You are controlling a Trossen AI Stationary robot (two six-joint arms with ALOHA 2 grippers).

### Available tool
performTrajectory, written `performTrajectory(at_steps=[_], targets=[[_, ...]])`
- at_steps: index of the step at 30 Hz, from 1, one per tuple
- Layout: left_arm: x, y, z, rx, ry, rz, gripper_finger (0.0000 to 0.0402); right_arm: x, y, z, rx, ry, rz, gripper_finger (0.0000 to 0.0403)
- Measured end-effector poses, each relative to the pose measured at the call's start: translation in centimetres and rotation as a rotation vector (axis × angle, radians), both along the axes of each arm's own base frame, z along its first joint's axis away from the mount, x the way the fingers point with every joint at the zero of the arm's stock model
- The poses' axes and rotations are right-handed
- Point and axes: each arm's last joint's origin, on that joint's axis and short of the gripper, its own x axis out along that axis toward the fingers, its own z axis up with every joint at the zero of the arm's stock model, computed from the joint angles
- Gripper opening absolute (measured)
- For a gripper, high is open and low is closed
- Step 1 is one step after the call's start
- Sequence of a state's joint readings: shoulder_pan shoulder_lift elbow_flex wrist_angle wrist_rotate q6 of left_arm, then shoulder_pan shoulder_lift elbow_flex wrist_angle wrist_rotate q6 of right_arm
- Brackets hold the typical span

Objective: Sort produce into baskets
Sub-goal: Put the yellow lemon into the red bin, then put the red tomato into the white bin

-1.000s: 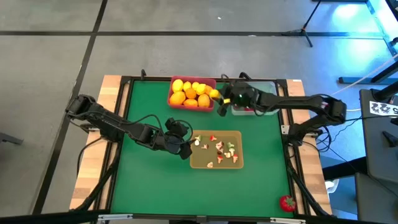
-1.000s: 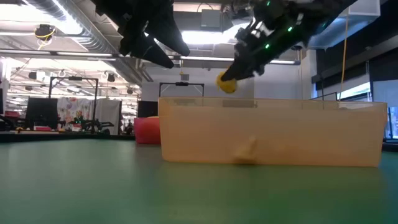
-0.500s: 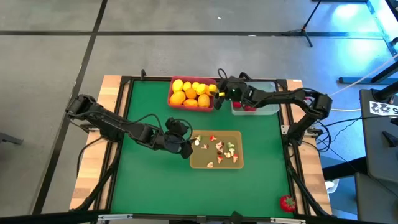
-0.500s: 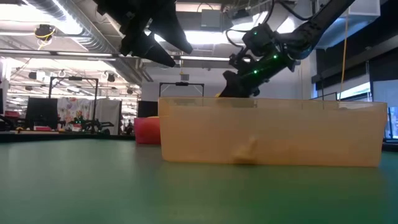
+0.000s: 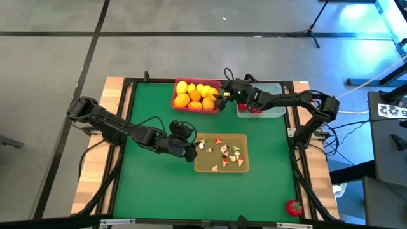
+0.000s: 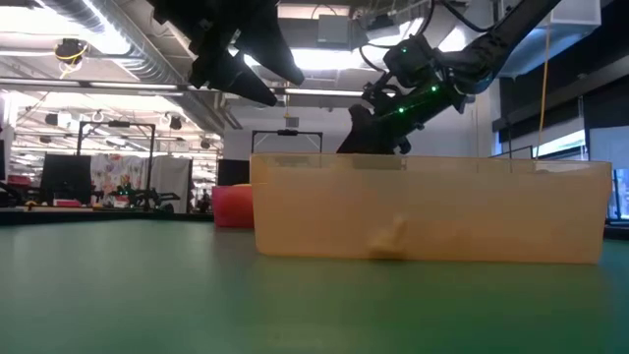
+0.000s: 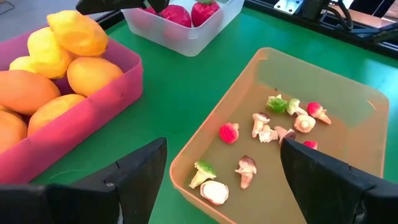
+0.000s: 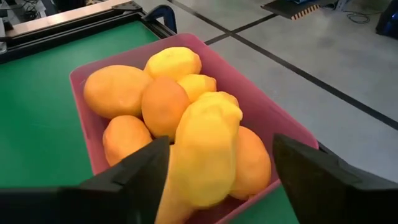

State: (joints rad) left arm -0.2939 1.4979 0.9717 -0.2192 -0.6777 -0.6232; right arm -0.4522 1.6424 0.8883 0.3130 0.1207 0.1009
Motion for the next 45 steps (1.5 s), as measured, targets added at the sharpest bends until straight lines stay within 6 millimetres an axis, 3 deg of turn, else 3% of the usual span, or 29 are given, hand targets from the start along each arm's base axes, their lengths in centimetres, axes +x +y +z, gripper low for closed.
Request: performTrajectory(at_steps=[8,12,21,29,45], targets=[[0.0,0.0,0.0,0.000,0.001,-0.001,0.0308,-0.1,0.1,0.1,-0.001,0.010,0.010,0.0322],[0.0,0.0,0.0,0.000,0.001,-0.001,0.0308,-0.9,1.6,1.6,-0.029,0.078,0.081,0.0322],[0.0,0.0,0.0,0.001,0.002,-0.002,0.0308,-5.1,8.7,5.3,0.040,0.296,0.294,0.0321],[0.0,0.0,0.0,0.002,0.003,-0.002,0.0308,-9.8,15.4,7.1,0.272,0.390,0.511,0.0321],[0.0,0.0,-0.1,0.005,0.009,-0.004,0.0309,-14.6,26.6,6.0,0.691,0.655,0.598,0.0321]])
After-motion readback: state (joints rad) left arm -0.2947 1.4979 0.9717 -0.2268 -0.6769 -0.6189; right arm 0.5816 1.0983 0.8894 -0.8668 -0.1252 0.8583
